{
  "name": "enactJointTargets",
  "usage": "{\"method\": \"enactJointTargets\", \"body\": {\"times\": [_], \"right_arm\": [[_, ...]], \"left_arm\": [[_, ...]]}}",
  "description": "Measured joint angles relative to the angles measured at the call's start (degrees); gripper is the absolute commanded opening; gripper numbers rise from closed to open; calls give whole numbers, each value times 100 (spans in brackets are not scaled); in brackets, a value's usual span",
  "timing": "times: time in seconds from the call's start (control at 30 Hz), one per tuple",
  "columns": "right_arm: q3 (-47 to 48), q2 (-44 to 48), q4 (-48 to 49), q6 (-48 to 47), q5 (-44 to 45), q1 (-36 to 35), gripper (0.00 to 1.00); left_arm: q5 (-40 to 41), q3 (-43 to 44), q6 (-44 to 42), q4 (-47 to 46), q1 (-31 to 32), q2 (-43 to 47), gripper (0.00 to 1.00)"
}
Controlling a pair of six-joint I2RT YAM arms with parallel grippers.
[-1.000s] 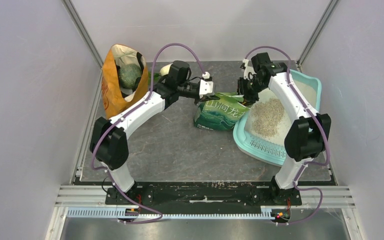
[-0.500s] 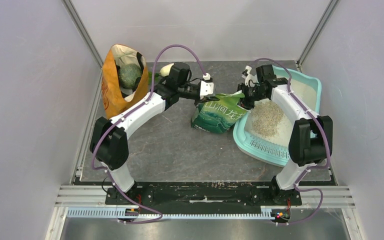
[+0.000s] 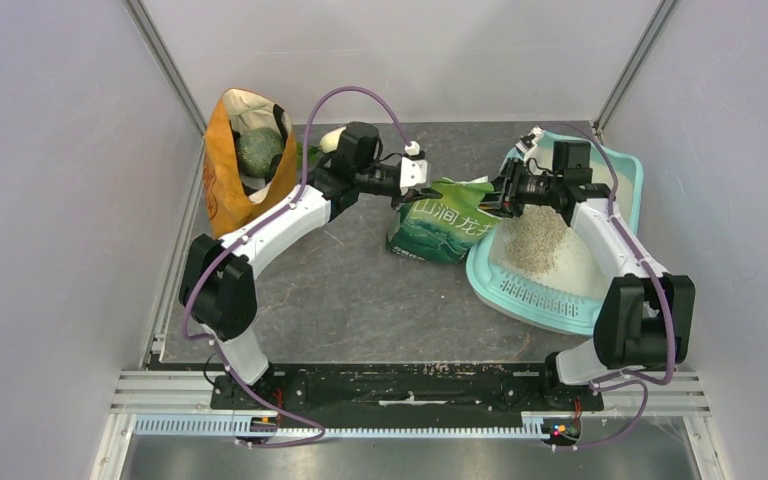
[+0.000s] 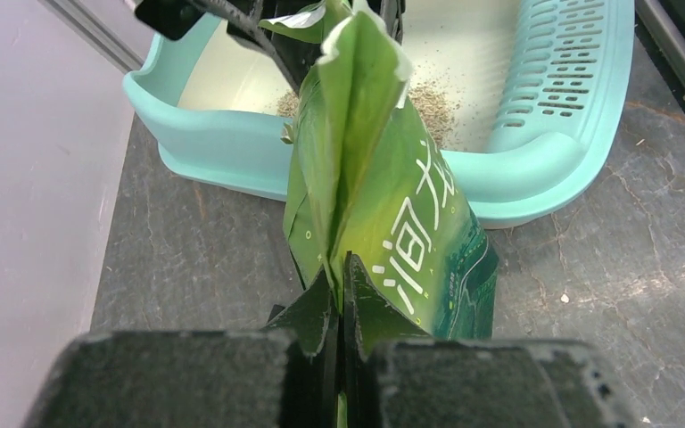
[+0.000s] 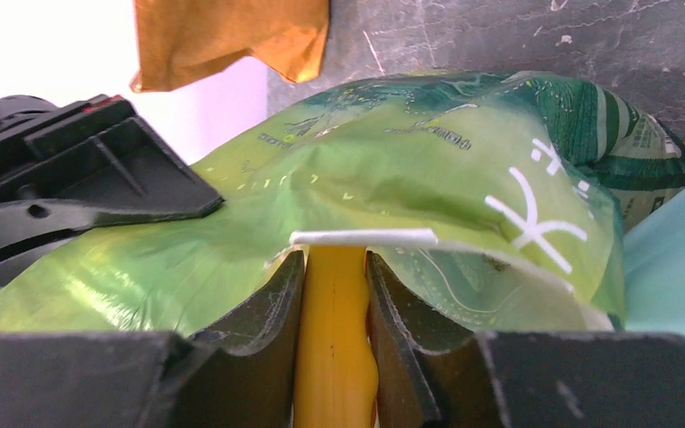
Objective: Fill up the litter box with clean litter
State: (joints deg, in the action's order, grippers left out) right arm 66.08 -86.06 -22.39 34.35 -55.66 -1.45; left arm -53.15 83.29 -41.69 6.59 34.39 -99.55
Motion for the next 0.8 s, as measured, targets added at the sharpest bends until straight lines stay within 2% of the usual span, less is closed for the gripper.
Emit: {"method": "enactJointTargets", "body": {"times": [0.27,0.53,0.8], "right_arm": [[-533,658,264,479,-437,699,0],[-922,1263,247,516,-898,1635,0],[-1034,1471,-361,107,-1401,2623,0]], "left_arm": [[0,81,326,-55,4,-76,2],[-39,323,581,-72,-2,-313,2],[-83,507,820,-72,-20,-483,2]]}}
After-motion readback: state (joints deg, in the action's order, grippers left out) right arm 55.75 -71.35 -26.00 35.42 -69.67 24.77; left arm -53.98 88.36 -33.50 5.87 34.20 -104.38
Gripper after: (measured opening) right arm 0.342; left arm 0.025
